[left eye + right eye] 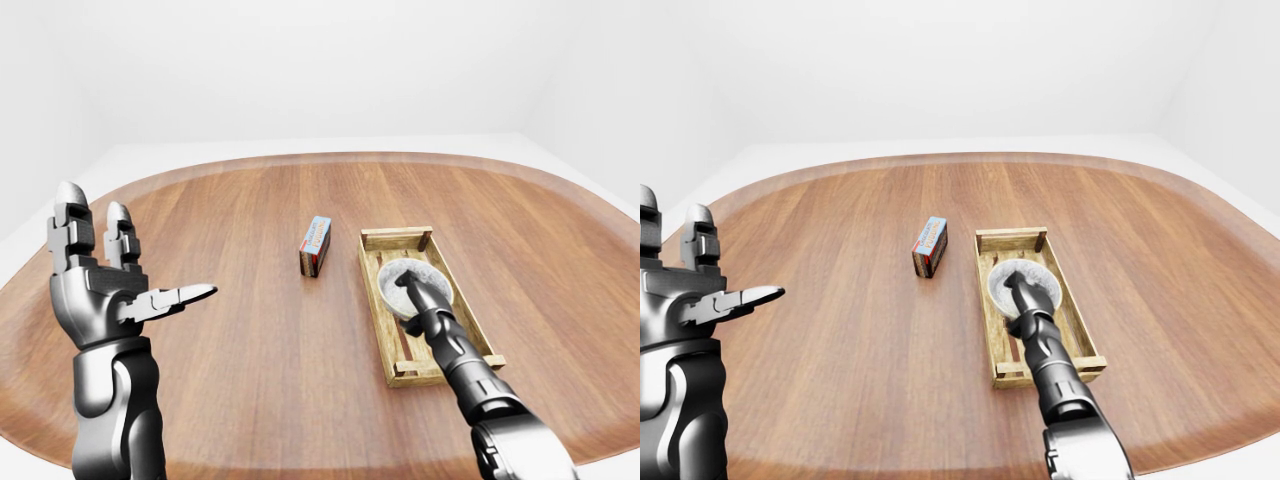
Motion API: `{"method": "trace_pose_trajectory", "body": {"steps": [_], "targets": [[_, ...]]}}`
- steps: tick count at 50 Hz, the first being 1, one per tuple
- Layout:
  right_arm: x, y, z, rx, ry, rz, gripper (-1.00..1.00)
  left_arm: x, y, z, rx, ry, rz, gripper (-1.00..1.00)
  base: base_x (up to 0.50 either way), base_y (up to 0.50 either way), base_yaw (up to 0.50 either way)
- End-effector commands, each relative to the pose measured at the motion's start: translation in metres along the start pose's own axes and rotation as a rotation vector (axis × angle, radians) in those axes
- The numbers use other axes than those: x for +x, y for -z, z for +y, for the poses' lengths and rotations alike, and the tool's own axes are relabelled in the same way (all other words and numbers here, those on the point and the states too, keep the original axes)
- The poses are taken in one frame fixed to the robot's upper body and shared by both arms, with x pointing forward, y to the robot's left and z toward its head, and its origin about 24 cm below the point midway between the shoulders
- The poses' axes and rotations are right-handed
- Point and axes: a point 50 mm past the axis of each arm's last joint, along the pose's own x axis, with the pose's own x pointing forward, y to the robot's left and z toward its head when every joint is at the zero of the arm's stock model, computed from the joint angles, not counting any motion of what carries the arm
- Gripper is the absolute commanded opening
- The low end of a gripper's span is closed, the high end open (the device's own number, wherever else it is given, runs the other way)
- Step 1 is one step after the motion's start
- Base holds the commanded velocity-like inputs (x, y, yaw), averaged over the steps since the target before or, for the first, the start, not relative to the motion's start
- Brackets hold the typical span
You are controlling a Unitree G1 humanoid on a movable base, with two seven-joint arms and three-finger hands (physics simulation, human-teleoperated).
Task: Pick up the bowl on the left and put it in the tray.
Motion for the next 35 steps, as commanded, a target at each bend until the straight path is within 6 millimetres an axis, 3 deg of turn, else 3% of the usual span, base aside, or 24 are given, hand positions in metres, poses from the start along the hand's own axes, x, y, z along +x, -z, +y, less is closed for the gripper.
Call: {"method": "trace_pose_trajectory", "body": {"steps": [1,16,25,35], "targets": [[-0.002,0.001,0.014,-0.061,-0.057,0.007,1.00,0.001,0.001,0.000,-0.001,-0.001,0.003,1.00,0.00,0.00,0.00],[-0.011,-0.024,0.007,-0.131,-0.058,-0.118,1.00,-0.001,0.000,-0.001,0.000,0.003,0.000,1.00,0.00,0.00,0.00],[-0.037,-0.064,-0.041,-0.372,0.003,-0.248,1.00,-0.002,0.001,-0.003,0.002,0.009,0.005,1.00,0.00,0.00,0.00],[-0.063,-0.086,-0.081,-0.591,0.048,-0.132,1.00,-0.003,0.002,-0.003,0.004,0.014,0.009,1.00,0.00,0.00,0.00]]}}
